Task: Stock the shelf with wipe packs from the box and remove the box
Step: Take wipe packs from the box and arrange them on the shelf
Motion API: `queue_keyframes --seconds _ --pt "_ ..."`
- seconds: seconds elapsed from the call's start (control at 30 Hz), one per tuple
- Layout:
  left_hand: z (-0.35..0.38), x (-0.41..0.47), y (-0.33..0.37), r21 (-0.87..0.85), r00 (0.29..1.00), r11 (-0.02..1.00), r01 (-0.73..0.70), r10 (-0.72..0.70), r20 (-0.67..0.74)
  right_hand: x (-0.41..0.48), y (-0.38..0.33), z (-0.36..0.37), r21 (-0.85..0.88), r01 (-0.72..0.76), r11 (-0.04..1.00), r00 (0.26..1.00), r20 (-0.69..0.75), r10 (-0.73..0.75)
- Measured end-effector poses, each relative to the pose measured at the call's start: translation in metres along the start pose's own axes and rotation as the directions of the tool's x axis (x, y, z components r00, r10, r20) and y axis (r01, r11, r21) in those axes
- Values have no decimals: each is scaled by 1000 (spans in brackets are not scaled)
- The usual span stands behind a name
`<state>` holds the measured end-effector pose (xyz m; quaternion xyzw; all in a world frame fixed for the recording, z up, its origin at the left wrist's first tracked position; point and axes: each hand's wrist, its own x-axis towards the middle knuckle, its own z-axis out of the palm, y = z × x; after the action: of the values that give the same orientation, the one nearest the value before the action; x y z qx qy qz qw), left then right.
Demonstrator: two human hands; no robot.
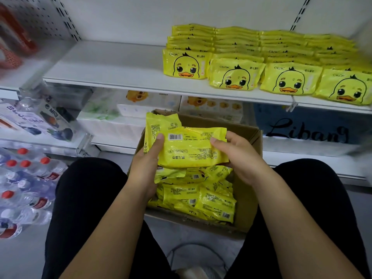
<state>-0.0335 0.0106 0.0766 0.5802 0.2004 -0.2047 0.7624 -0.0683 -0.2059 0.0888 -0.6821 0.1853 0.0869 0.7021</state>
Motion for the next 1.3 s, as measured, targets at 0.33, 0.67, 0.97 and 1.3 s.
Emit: queue_keyframes --seconds 0.33,0.67,0.97,1.3 --pt "6 -12 3 114 978 973 -202 207 -35 -4 2 26 264 97 960 964 -267 -24" --pt "17 -18 -9 24 960 969 -245 246 -133 1 4 44 427 212 879 855 -517 45" --pt "-4 2 -2 60 966 982 -178 186 -179 5 6 12 101 -16 995 985 -171 33" --pt "-1 -2 -16 524 947 797 -301 316 63 -3 -4 9 367 249 896 905 -419 -80"
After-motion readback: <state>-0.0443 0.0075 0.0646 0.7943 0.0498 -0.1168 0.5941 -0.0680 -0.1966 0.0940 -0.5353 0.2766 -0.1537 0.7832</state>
